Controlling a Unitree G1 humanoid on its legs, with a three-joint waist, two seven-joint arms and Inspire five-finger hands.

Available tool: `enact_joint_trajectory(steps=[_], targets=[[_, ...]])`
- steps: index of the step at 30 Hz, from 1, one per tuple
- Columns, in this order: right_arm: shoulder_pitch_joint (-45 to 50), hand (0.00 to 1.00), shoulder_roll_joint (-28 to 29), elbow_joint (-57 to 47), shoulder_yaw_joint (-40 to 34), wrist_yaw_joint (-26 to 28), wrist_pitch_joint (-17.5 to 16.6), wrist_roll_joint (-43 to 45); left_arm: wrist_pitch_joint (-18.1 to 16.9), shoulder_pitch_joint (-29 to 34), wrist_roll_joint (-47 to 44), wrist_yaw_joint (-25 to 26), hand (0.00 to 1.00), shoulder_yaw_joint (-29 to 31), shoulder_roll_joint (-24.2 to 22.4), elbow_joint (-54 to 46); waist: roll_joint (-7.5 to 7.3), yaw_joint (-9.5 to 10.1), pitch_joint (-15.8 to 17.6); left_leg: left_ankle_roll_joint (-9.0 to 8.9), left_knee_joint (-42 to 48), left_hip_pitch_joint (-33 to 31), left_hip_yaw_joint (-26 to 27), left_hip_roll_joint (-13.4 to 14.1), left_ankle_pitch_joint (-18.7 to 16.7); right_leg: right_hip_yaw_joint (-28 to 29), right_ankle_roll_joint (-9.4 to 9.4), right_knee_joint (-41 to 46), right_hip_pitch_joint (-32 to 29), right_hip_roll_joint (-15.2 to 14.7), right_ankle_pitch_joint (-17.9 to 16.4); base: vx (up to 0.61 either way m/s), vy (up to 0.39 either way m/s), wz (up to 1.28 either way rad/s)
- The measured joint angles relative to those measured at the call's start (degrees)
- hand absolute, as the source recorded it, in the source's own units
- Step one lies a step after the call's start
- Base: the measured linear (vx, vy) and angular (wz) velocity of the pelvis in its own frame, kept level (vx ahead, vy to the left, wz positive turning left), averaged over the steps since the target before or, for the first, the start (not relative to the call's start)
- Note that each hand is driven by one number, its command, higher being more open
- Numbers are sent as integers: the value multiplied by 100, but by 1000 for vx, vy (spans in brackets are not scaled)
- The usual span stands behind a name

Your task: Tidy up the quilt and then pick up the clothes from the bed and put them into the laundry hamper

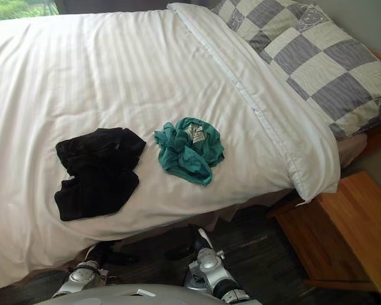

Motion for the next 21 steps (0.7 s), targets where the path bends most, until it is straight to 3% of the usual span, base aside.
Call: enact_joint_trajectory(steps=[1, 3, 5, 9, 13, 14, 17, 18, 19, 21], targets=[[6, 100, -34, -3, -8, -9, 0, 0, -2, 30, 10, -5, 100, 8, -54, -4, 105, -15, -61, -6, -237, -11, -147, 16, 162, -33, 17, -116, 32, 88, 3, -78, -130, 69], [7, 100, -56, 4, -42, -10, 3, 11, 64, 39, 10, 13, 100, 161, -107, 2, 140, 5, -77, 18, -463, 18, -293, 23, 317, -155, 58, -283, 159, 147, 30, -39, -67, 57], [79, 100, -33, 2, -153, -15, 18, 95, 114, 65, -81, 36, 100, 310, -112, -4, 123, 115, -91, -5, -622, 90, -410, 0, 411, -228, 128, -529, 400, 189, 78, -7, -9, 39], [134, 100, 25, 19, -384, -26, 48, 315, 118, 109, -371, 100, 100, 619, -99, 0, 32, 148, -104, -1, -824, 74, -674, -187, 531, -230, 170, -815, 616, 149, 217, 68, 31, 41], [135, 100, 23, 137, -976, -59, 63, 683, 110, 136, -587, 126, 100, 965, -160, 0, -4, 206, -100, 101, -726, -26, -663, -407, 371, -256, 236, -873, 631, -56, 157, 112, 57, 12], [144, 100, -28, 140, -1306, -114, 62, 878, 103, 138, -762, 117, 100, 1094, -170, 2, 30, 184, -75, 195, -483, -168, -657, -510, 235, -278, 314, -837, 606, -180, 104, 121, 93, 13], [248, 100, -165, 220, -2085, -188, 86, 1295, 116, 175, -1137, 174, 100, 1537, -252, 107, 108, 139, -46, 242, -461, -155, -656, -697, 200, -341, 357, -883, 719, -339, 134, 156, 75, 30], [394, 100, -126, 306, -2976, -194, 140, 1729, 147, 213, -1369, 135, 100, 2425, -293, 190, 88, 150, -57, 241, -513, -41, -652, -737, 200, -410, 332, -908, 896, -365, 123, 200, 44, 32], [411, 100, -115, 415, -3336, -205, 148, 1957, 175, 238, -1489, 118, 100, 2801, -280, 221, 65, 146, -62, 241, -550, 42, -636, -735, 200, -432, 304, -911, 981, -361, 106, 208, 12, 35], [648, 100, -98, 644, -4721, -275, 153, 2993, 298, 374, -1855, 33, 100, 4096, -178, 262, -1, 162, -138, 237, -684, 319, -508, -699, 202, -433, 204, -881, 1235, -320, 47, 201, -14, 22]])
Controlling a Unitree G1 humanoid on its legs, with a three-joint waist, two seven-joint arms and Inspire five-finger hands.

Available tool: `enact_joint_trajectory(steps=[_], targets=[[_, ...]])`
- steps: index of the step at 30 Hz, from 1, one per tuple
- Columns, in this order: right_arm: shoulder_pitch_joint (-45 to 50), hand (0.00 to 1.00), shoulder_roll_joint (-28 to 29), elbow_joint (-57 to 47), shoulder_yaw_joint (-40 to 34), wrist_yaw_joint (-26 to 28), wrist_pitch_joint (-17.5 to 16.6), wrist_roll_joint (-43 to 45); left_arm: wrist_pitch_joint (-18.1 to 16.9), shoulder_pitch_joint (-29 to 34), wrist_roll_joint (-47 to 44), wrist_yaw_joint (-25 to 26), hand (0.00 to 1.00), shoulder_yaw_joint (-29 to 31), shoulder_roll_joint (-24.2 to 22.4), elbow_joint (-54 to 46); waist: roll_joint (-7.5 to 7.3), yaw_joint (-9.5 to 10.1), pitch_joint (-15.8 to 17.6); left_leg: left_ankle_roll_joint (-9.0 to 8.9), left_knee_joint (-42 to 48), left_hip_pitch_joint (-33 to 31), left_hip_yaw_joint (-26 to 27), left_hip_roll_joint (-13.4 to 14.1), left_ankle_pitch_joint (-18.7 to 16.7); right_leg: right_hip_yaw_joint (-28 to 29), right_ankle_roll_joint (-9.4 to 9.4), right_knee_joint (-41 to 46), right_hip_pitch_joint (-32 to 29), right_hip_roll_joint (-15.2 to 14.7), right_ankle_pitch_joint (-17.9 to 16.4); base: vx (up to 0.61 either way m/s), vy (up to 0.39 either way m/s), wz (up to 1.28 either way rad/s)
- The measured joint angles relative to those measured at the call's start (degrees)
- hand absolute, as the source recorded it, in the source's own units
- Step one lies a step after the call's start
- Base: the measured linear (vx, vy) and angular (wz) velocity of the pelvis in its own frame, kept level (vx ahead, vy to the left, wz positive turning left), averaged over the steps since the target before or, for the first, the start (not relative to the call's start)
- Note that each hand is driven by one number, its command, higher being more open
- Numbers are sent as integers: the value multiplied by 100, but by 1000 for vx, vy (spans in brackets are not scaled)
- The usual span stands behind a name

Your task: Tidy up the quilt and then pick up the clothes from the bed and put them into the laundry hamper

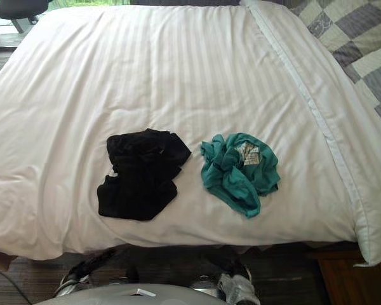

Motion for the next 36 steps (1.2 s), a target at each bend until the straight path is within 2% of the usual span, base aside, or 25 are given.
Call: enact_joint_trajectory(steps=[2, 3, 5, 7, 9, 11, 13, 16, 17, 19, 20, 21, 22, 23, 27, 32, 34, 36], targets=[[135, 100, -8, 32, -644, -109, -3, 696, 7, 68, -34, 192, 100, 519, 32, 51, -16, 6, -99, -2, -50, 54, 108, 18, 1, 14, -29, 55, 4, 11, -17, 142, -19, 2], [228, 100, -21, 27, -1233, -165, 1, 1145, 63, 161, -130, 307, 100, 1070, 64, 92, -33, -13, -215, -11, -135, 89, 235, 40, -6, 22, -29, 74, -34, 47, -16, 131, -26, -6], [243, 100, -25, 27, -1976, -261, 8, 1422, 64, 214, -307, 356, 100, 1555, 103, 98, -93, -21, -294, -24, -135, 105, 326, 43, -17, 26, -29, 83, -38, 51, -16, 118, -37, -8], [280, 100, -140, 19, -3133, -427, 8, 1803, 90, 228, -779, 381, 100, 2539, 257, 122, -185, -22, -472, -25, -135, 123, 405, 41, -20, 24, -30, 94, -30, 51, -16, 99, -54, -4], [303, 100, -339, -33, -3879, -537, 7, 1905, 89, 234, -1161, 387, 100, 3168, 494, 122, -224, -24, -646, -25, -135, 121, 458, 41, -30, 21, -30, 101, -23, 54, -16, 92, -56, 3], [297, 100, -679, -123, -4269, -618, 4, 2002, 84, 229, -1400, 387, 100, 3582, 791, 122, -223, -29, -791, -18, -136, 126, 469, 43, -79, 16, -30, 104, -10, 61, -16, 89, -58, 5], [120, 100, -1168, -388, -4409, -692, -13, 1996, 83, 128, -1792, 360, 100, 3939, 1342, 127, -173, -60, -879, -35, -135, 118, 470, 44, -135, 16, -30, 107, -20, 62, -16, 54, -48, 3], [-126, 100, -1644, -1104, -4210, -826, -73, 1964, -61, -126, -2147, 317, 100, 3733, 1978, -43, -80, -90, -1088, -33, -136, -19, 451, 41, -140, 15, -30, 107, -117, 60, -16, 7, -54, 9], [-173, 100, -1685, -1370, -4063, -918, -82, 1935, -148, -150, -2271, 354, 100, 3604, 1971, -266, -65, -102, -1157, -33, -136, -48, 445, 41, -140, 15, -30, 107, -143, 60, -17, -6, -54, 5], [-294, 100, -1694, -2281, -3675, -1172, -121, 1632, -343, -171, -2454, 512, 100, 3231, 1843, -1083, 24, -110, -1239, -33, -137, -53, 442, 42, -139, 18, -31, 107, -145, 60, -18, -16, -55, -1], [-325, 100, -1694, -2989, -3276, -1354, -161, 1360, -433, -135, -2486, 661, 100, 2949, 1735, -1790, 69, -98, -1321, -31, -140, -60, 442, 42, -133, 25, -58, 107, -149, 61, -37, -29, -55, -3], [-325, 100, -1694, -3245, -3102, -1432, -191, 1224, -510, -88, -2501, 757, 100, 2843, 1686, -2074, 83, -88, -1350, -31, -141, -60, 443, 42, -129, 30, -65, 107, -152, 61, -43, -35, -65, -6], [-321, 100, -1687, -3679, -2749, -1583, -285, 1041, -709, -52, -2572, 956, 100, 2672, 1548, -2698, 106, -92, -1378, -31, -143, -60, 451, 41, -120, 47, -83, 107, -163, 63, -56, -32, -51, -10], [-320, 100, -1647, -4086, -2455, -1706, -351, 898, -873, 28, -2684, 1139, 100, 2526, 1420, -3319, 121, -90, -1387, -29, -145, -79, 470, 41, -104, 98, -104, 108, -200, 65, -69, -35, -48, -11], [-298, 100, -1389, -5099, -1990, -1994, -388, 540, -1097, 301, -2651, 1708, 100, 2107, 1068, -5206, 93, -124, -1359, -38, -154, -244, 378, 41, -1, 203, -145, 117, -319, 67, -93, -36, -47, 10], [-269, 100, -1384, -5666, -1256, -1937, -387, 137, -1134, 511, -1941, 1796, 100, 1448, 960, -6518, 182, -39, -1252, -31, -141, -210, 386, 47, 48, 339, -144, 123, -307, 71, -91, 0, 0, 0], [-270, 100, -1384, -5816, -871, -1747, -394, -54, -1163, 511, -1659, 1721, 100, 1110, 932, -6780, 233, -39, -1174, -31, -141, -196, 398, 51, 74, 365, -143, 125, -314, 71, -91, -27, -18, -6], [-275, 100, -1385, -5951, -421, -1486, -398, -68, -1178, 516, -1276, 1610, 100, 599, 694, -7159, 274, -21, -1025, -33, -141, -135, 457, 53, 83, 500, -140, 126, -315, 72, -89, -40, -17, -17]])
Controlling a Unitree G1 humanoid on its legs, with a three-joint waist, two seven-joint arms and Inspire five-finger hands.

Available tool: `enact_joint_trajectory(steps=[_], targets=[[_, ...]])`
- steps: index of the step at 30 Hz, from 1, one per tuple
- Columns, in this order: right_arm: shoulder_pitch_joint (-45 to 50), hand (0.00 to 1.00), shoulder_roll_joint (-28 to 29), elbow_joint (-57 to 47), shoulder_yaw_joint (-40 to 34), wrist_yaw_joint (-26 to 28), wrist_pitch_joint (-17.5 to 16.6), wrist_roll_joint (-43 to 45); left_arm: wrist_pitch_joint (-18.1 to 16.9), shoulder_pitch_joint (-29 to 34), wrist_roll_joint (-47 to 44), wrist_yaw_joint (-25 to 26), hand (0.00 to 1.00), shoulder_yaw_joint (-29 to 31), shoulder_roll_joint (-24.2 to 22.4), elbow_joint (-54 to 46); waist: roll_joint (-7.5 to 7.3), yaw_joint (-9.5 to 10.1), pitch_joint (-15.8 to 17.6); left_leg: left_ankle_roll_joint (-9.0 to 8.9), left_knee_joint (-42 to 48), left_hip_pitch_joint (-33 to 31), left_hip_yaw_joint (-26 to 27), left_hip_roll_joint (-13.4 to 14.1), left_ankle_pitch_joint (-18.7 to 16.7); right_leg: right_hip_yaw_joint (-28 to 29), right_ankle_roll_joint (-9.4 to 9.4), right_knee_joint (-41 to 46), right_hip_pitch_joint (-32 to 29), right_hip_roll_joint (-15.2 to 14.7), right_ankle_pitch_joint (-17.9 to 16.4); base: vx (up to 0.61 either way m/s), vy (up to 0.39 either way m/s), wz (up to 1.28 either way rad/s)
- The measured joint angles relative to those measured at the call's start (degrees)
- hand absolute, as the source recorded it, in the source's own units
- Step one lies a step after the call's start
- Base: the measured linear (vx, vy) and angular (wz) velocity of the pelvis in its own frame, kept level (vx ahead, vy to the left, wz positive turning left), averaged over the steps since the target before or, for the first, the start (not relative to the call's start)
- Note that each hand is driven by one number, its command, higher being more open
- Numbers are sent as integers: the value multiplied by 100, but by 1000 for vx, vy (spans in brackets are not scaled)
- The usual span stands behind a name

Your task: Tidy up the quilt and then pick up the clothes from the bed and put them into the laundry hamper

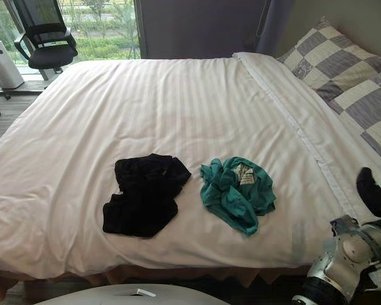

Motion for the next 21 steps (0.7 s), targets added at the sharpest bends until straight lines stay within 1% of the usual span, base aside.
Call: enact_joint_trajectory(steps=[1, 3, 4, 7, 10, 12, 14, 16, 19, 20, 21], targets=[[0, 100, 0, -8, 116, 66, -7, 0, -8, 7, 112, -54, 100, -185, -113, -103, 0, -6, 44, 1, 0, 5, 8, 0, 1, 14, 2, 0, 1, 0, 1, -49, -13, -15], [-1, 100, 0, -34, 324, 213, -8, 0, -8, 93, 447, -318, 100, -741, -387, -268, 11, -35, 170, 0, -1, 13, 32, 0, 8, 39, 9, 0, -3, -1, 5, -41, -16, -10], [-1, 100, 0, -123, 430, 268, -8, 0, -1, 190, 485, -458, 100, -993, -505, -316, 56, -63, 243, -1, -1, 21, 61, 4, 14, 80, 13, 0, -18, 0, 8, -26, -15, -10], [-1, 100, -1, -365, 649, 391, -8, -6, 79, 241, 779, -589, 100, -1367, -781, -320, 43, -171, 432, -1, 1, 43, 121, 17, 24, 155, 37, -3, -47, 13, 21, -11, -16, -13], [11, 100, 2, -665, 922, 520, -25, -214, 225, 335, 913, -758, 100, -1720, -905, -314, -37, -209, 565, -2, 4, 51, 289, 30, 23, 321, 90, -5, -164, 26, 53, -5, -11, -26], [13, 100, 17, -765, 1045, 614, -62, -215, 325, 365, 1087, -828, 100, -1814, -909, -299, -64, -251, 593, -1, 4, 33, 337, 30, 23, 356, 105, -4, -219, 24, 62, 1, -6, -13], [29, 100, 182, -1002, 1200, 713, -127, -220, 349, 361, 1133, -898, 100, -1885, -909, -196, -68, -317, 669, -1, 4, -1, 413, 30, 23, 454, 131, -4, -311, 25, 81, -9, 0, -20], [74, 100, 359, -1168, 1365, 823, -162, -233, 374, 352, 1323, -931, 100, -1919, -910, 35, -35, -320, 720, -1, 5, -120, 566, 30, 23, 617, 194, -4, -535, 25, 124, -32, 4, -32], [167, 100, 385, -1168, 1524, 878, -161, -352, 393, 248, 1317, -946, 100, -1989, -913, 379, -10, -329, 857, 0, 5, -209, 692, 28, 24, 747, 227, -4, -709, 19, 163, -27, 0, -23], [244, 100, 386, -1168, 1555, 885, -159, -453, 447, 141, 1308, -946, 100, -2074, -914, 568, 2, -334, 899, 12, 5, -310, 730, 24, 35, 784, 227, -5, -834, 18, 201, -32, -1, -14], [243, 100, 387, -1169, 1590, 881, -154, -457, 500, 35, 1304, -951, 100, -2174, -915, 701, 15, -356, 1034, 23, 6, -355, 776, 19, 49, 803, 213, -9, -911, 24, 262, -35, 2, -15]])
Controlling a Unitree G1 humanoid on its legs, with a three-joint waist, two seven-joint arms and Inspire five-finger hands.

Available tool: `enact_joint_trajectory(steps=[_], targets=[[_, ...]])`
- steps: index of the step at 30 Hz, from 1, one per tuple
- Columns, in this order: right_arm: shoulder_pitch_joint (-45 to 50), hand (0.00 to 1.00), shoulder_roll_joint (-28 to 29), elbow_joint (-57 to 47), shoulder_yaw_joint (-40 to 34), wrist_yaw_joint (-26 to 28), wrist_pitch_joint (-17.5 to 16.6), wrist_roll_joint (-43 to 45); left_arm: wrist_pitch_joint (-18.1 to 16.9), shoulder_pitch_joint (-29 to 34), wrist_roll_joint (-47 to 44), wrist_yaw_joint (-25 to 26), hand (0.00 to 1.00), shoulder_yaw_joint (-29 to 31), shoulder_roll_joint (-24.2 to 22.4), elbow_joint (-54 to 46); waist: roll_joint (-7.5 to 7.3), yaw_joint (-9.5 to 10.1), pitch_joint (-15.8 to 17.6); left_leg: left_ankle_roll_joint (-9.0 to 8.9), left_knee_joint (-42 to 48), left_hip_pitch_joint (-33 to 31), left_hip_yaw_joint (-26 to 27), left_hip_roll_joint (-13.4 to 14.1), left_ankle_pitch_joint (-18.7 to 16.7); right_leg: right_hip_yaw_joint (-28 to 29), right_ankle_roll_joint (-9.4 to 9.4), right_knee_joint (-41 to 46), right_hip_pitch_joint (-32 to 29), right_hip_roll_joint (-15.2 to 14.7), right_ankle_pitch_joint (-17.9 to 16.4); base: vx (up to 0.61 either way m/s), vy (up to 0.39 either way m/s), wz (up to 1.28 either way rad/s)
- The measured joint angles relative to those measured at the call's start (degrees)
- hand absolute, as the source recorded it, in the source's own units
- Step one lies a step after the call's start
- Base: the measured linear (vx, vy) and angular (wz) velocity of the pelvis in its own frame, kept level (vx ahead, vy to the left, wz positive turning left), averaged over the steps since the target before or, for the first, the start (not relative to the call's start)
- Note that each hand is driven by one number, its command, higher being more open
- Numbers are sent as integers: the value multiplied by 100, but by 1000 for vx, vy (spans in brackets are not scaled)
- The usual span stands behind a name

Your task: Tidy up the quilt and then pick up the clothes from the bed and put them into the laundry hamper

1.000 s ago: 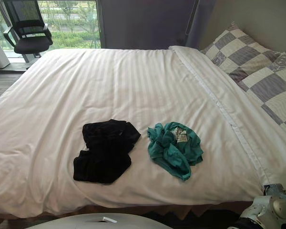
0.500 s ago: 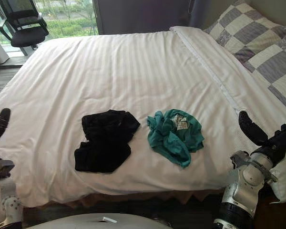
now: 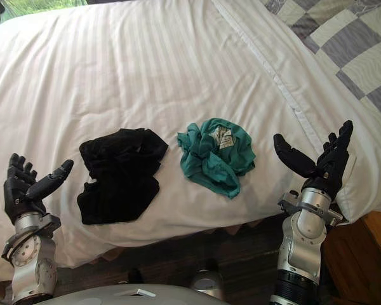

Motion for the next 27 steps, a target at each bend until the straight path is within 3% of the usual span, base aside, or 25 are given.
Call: enact_joint_trajectory(steps=[6, 9, 15, 27], targets=[[-31, 100, 156, -562, 155, -22, 9, -67, 92, -632, 73, 32, 100, -546, -57, 181, -54, -142, 493, 57, 259, -701, 241, -13, -17, 298, 31, -8, -771, -62, 254, -52, 4, -18], [-133, 100, 212, -627, 165, -83, -1, -213, 92, -1019, 313, 192, 100, -577, -36, 299, 34, -144, 680, 69, 266, -777, 266, -32, -11, 305, 63, -8, -861, -86, 276, 0, 0, 0], [-465, 100, 325, -628, 429, -256, -24, -210, 61, -1188, 909, 444, 100, -761, -26, 300, 84, -110, 689, 100, 265, -1026, 410, -74, 12, 452, 97, -8, -1195, -114, 314, -8, -3, -6], [-406, 100, 573, -848, 731, -229, -86, -445, 56, -1201, 977, 506, 100, -1317, 138, 300, 26, -5, 722, 149, 264, -964, 634, -231, -10, 632, 209, -25, -1276, -250, 571, -29, 18, -8]])
